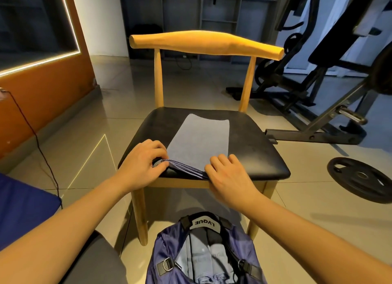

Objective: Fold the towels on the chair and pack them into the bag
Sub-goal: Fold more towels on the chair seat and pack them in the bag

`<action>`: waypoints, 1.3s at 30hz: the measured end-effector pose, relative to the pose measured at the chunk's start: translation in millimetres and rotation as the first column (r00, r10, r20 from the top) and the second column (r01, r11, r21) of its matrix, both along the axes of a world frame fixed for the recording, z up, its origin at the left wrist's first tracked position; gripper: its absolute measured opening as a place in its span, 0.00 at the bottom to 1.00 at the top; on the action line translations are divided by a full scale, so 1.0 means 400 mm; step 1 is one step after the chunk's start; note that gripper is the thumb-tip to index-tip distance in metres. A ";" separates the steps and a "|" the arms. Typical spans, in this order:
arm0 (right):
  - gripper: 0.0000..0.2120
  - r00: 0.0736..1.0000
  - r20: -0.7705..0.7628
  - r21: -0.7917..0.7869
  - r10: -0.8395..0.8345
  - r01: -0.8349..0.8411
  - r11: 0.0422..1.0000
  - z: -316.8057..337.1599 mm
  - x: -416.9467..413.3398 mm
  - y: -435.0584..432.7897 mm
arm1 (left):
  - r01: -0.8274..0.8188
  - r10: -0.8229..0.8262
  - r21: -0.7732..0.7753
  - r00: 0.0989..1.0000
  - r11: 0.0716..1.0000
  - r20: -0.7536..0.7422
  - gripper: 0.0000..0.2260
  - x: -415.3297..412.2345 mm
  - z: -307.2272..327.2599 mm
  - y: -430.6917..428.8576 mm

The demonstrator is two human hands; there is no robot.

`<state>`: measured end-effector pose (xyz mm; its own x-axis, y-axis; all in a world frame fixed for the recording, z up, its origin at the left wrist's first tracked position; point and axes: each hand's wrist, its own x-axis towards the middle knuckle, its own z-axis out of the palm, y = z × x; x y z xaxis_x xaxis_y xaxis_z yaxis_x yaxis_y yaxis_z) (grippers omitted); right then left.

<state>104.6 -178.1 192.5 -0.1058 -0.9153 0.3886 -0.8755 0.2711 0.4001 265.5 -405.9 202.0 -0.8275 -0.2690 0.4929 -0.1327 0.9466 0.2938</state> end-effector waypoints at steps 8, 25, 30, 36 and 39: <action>0.07 0.897 0.441 -0.080 0.025 0.011 0.997 0.023 -0.039 0.028 | -0.074 0.054 0.396 0.997 0.915 0.062 0.06 -0.036 -0.001 -0.028; 0.07 0.981 0.186 -0.156 0.060 -0.031 0.987 0.010 -0.064 -0.010 | -0.008 0.005 -0.100 1.000 0.995 -0.031 0.10 -0.060 -0.018 -0.008; 0.08 0.976 0.200 -0.061 0.088 -0.078 0.995 0.019 -0.074 0.024 | 0.020 -0.013 -0.153 0.999 0.988 0.047 0.14 -0.039 -0.027 -0.021; 0.07 0.861 0.508 -0.078 0.007 0.037 0.996 0.053 -0.086 0.014 | -0.017 0.016 0.042 0.999 0.999 0.029 0.10 -0.057 -0.010 -0.009; 0.11 0.734 0.665 0.033 -0.140 0.158 0.987 0.078 -0.106 0.008 | -0.053 0.036 0.218 0.996 0.974 0.079 0.12 -0.074 -0.002 0.009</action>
